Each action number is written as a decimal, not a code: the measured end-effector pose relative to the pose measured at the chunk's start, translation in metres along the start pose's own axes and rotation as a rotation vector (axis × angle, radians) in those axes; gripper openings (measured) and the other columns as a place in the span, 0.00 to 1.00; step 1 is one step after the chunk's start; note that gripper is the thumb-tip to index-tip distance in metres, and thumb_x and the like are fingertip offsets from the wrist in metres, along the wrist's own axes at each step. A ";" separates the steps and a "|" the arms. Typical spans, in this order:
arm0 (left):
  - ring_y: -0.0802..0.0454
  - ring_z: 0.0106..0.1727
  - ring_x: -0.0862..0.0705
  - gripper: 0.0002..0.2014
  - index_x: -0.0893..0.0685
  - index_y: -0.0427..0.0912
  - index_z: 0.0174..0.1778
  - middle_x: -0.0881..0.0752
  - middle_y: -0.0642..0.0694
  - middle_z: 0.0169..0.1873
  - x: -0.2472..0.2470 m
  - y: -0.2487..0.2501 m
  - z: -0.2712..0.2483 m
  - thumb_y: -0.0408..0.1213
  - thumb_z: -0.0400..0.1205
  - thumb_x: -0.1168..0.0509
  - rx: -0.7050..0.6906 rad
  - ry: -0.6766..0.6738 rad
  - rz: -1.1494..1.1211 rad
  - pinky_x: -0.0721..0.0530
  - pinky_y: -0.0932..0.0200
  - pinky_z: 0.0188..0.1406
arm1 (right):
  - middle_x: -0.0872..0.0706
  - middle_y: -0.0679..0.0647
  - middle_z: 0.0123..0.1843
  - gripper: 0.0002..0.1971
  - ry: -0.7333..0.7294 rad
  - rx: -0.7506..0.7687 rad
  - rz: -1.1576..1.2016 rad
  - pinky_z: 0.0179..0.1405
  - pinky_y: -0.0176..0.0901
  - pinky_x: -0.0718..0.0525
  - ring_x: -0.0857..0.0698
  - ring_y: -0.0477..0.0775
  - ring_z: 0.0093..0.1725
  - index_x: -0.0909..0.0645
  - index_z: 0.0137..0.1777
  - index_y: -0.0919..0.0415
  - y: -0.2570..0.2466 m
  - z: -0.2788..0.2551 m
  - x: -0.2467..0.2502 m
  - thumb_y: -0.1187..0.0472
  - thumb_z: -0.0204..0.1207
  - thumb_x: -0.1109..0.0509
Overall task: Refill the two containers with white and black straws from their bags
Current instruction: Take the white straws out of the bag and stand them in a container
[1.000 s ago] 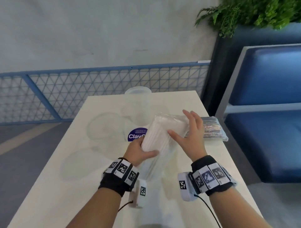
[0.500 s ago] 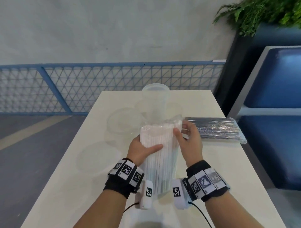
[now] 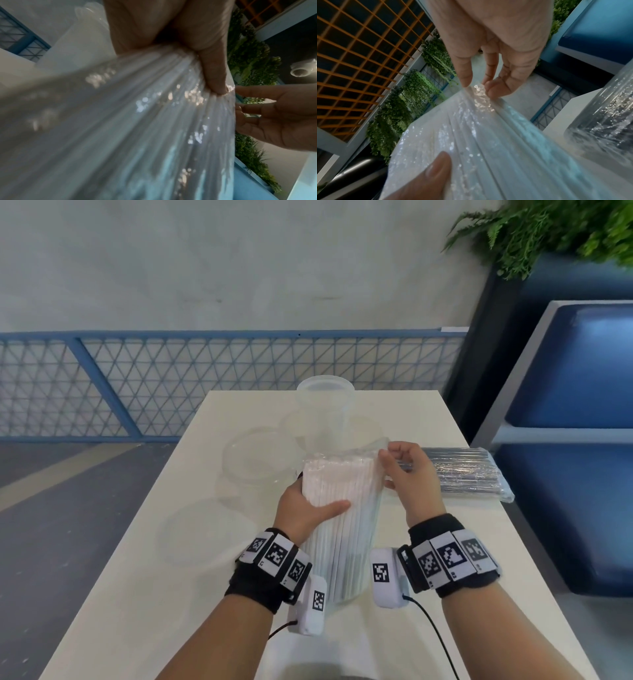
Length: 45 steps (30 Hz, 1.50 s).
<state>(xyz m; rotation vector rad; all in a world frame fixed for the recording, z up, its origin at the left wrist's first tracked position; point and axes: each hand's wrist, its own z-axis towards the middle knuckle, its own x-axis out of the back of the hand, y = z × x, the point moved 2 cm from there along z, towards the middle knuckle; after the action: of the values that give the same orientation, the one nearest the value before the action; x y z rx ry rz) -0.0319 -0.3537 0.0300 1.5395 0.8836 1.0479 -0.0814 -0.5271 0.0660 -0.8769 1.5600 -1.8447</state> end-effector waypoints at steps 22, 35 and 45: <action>0.53 0.54 0.14 0.25 0.18 0.50 0.52 0.12 0.51 0.49 -0.009 0.005 0.003 0.42 0.62 0.17 -0.028 0.053 0.022 0.15 0.52 0.58 | 0.17 0.52 0.31 0.07 -0.100 -0.015 -0.204 0.46 0.53 0.12 0.18 0.54 0.34 0.19 0.43 0.63 -0.015 0.026 0.010 0.60 0.78 0.34; 0.51 0.54 0.14 0.26 0.18 0.46 0.55 0.12 0.49 0.51 -0.011 0.005 0.012 0.43 0.62 0.18 -0.018 0.072 0.052 0.16 0.54 0.56 | 0.22 0.57 0.44 0.22 -0.026 -0.165 0.232 0.45 0.41 0.12 0.19 0.55 0.45 0.27 0.63 0.63 -0.019 0.019 0.010 0.76 0.71 0.31; 0.50 0.53 0.14 0.25 0.19 0.47 0.53 0.12 0.49 0.50 -0.010 0.006 0.015 0.41 0.63 0.18 -0.001 0.036 0.058 0.18 0.59 0.52 | 0.25 0.55 0.51 0.13 0.045 -0.027 0.219 0.42 0.31 0.13 0.18 0.53 0.43 0.23 0.56 0.61 -0.024 0.013 0.010 0.74 0.73 0.32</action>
<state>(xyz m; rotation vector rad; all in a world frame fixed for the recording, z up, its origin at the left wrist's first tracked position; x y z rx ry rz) -0.0212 -0.3690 0.0324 1.5578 0.8675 1.1213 -0.0776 -0.5389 0.0921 -0.6510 1.6422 -1.7012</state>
